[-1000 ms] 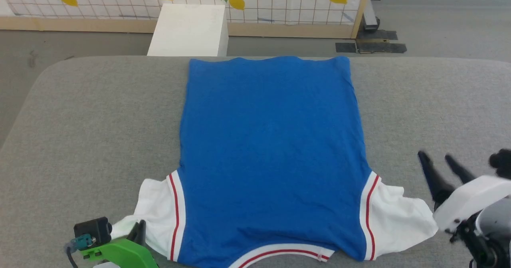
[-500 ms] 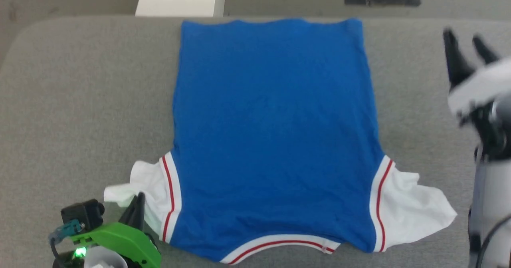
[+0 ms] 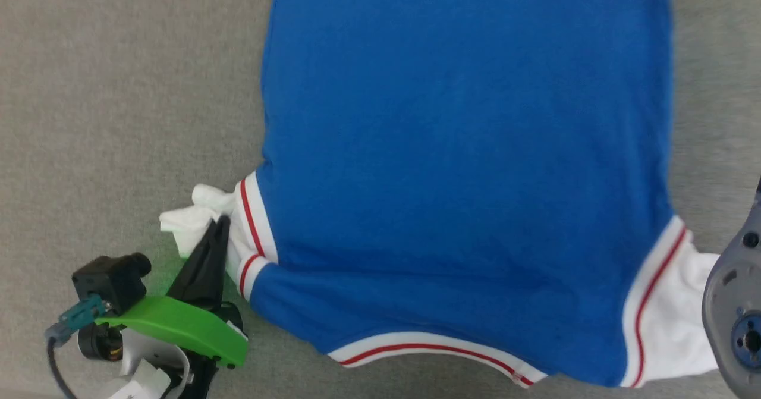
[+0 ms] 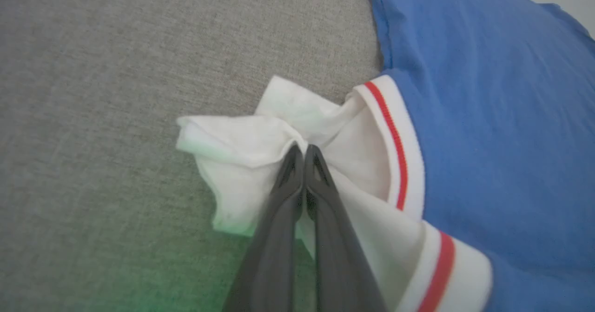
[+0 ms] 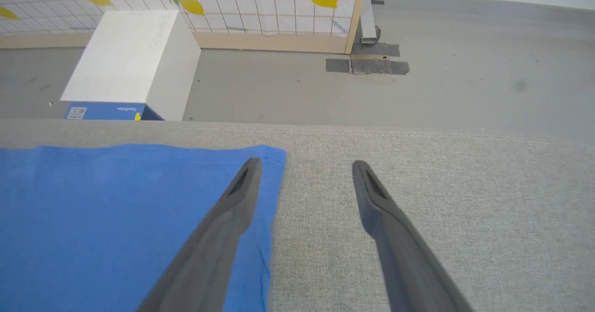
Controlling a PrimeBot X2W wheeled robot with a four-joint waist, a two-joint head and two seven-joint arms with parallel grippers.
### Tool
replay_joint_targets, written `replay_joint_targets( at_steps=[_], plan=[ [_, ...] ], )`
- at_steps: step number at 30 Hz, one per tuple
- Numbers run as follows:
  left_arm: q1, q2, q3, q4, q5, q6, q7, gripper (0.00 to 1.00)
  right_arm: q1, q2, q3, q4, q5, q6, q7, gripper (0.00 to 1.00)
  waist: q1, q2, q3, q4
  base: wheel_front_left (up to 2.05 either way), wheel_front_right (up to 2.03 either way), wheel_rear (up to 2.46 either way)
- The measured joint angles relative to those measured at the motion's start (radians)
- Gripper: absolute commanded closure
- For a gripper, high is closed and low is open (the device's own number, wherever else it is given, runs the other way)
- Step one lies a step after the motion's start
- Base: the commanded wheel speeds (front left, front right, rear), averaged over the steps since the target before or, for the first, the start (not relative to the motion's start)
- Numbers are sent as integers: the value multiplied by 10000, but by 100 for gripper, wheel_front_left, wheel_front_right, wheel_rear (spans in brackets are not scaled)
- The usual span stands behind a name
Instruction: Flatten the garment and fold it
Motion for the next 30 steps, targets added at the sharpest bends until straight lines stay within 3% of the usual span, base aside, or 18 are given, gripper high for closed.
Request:
replay_joint_targets(
  at_steps=[6,14,15,16,21,25,30],
  plan=[
    [28,8,-86,-851,-75,-113,-119,100,-607,-81,213,171,-817,0,1498,0,0,0,1125,405,0,0,0],
    [45,-2,-219,-1553,-75,-117,-207,100,-882,-146,635,71,-830,0,2435,0,-1,0,2005,809,0,0,0],
    [40,-2,-247,-1586,-75,-117,-205,100,-940,-194,667,25,-828,0,2600,58,-1,0,2049,855,0,0,0],
    [27,-4,-280,-1601,-75,-119,-205,100,-964,-232,677,-46,-819,0,2667,100,-1,0,2067,889,0,0,0],
    [-46,-19,-345,-1413,-71,-117,-203,100,-825,-318,504,-255,-729,0,2589,100,0,0,1833,938,0,0,0],
    [-135,-15,-337,-993,-42,-98,-100,100,-419,-541,506,-679,52,2,2127,100,0,0,1378,921,0,0,0],
    [19,123,-236,-424,38,234,155,100,1150,-1396,1122,-1810,1534,2,1979,100,0,0,499,794,0,0,0]
  ],
)
